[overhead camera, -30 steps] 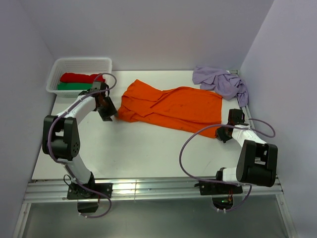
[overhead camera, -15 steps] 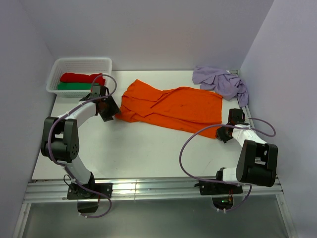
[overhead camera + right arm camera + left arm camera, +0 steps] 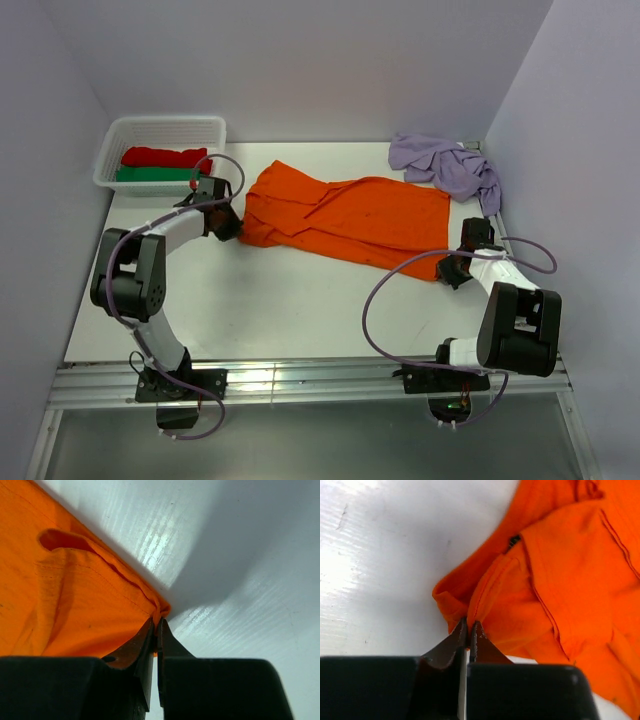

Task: Roll the t-shirts
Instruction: Fold the tshirt

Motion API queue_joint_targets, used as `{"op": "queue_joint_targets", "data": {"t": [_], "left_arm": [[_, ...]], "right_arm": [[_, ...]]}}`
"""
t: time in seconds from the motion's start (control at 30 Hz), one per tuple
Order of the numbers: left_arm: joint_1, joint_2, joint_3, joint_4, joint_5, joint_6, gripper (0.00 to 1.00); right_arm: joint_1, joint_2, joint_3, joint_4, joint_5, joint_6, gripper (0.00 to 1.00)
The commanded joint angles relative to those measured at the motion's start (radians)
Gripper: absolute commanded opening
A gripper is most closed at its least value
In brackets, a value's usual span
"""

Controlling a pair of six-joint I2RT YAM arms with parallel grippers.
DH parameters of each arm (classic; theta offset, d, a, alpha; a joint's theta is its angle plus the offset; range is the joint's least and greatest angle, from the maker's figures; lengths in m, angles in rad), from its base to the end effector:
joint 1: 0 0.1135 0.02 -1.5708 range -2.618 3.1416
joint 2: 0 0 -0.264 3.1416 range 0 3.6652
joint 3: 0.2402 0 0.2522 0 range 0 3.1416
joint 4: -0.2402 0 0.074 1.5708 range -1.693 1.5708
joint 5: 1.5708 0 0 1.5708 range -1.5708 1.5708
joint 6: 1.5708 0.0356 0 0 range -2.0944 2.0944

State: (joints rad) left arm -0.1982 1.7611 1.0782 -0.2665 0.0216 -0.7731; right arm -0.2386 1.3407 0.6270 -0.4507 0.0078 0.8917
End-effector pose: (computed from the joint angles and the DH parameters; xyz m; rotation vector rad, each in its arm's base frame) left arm 0.3544 -0.0720 0.1756 -0.7205 2.4686 -0.4100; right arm 0.2211 -0.0541 0.1549 1.4741 2.3204 0.1715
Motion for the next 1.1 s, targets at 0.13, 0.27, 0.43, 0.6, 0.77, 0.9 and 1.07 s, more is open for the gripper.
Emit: {"op": "queue_joint_targets", "data": {"t": [0.13,0.27,0.43,0.6,0.77,0.9,1.07], "left_arm": [[-0.006,-0.008,0.037,-0.04,-0.155,0.038,0.0],[-0.006,-0.049,0.008,-0.071,-0.184,0.066,0.0],[-0.006,-0.098,-0.05,-0.069,-0.177,0.072,0.0],[-0.007,-0.146,-0.104,-0.079,-0.134,0.06,0.08],[-0.007,-0.225,-0.155,-0.102,-0.1,0.044,0.48],[-0.007,-0.279,-0.172,-0.105,-0.068,0.043,0.55],[-0.012,-0.334,-0.27,-0.004,-0.006,-0.023,0.56]], "right_arm": [[-0.016,0.012,0.088,-0.134,0.064,-0.059,0.0],[-0.033,0.003,0.106,-0.172,0.077,-0.089,0.0],[-0.045,0.009,0.12,-0.207,0.089,-0.132,0.0],[-0.051,0.012,0.117,-0.23,0.107,-0.158,0.0],[-0.06,0.015,0.102,-0.218,0.093,-0.168,0.0],[-0.064,0.015,0.1,-0.214,0.089,-0.174,0.0],[-0.071,0.026,0.091,-0.201,0.07,-0.175,0.0]]}}
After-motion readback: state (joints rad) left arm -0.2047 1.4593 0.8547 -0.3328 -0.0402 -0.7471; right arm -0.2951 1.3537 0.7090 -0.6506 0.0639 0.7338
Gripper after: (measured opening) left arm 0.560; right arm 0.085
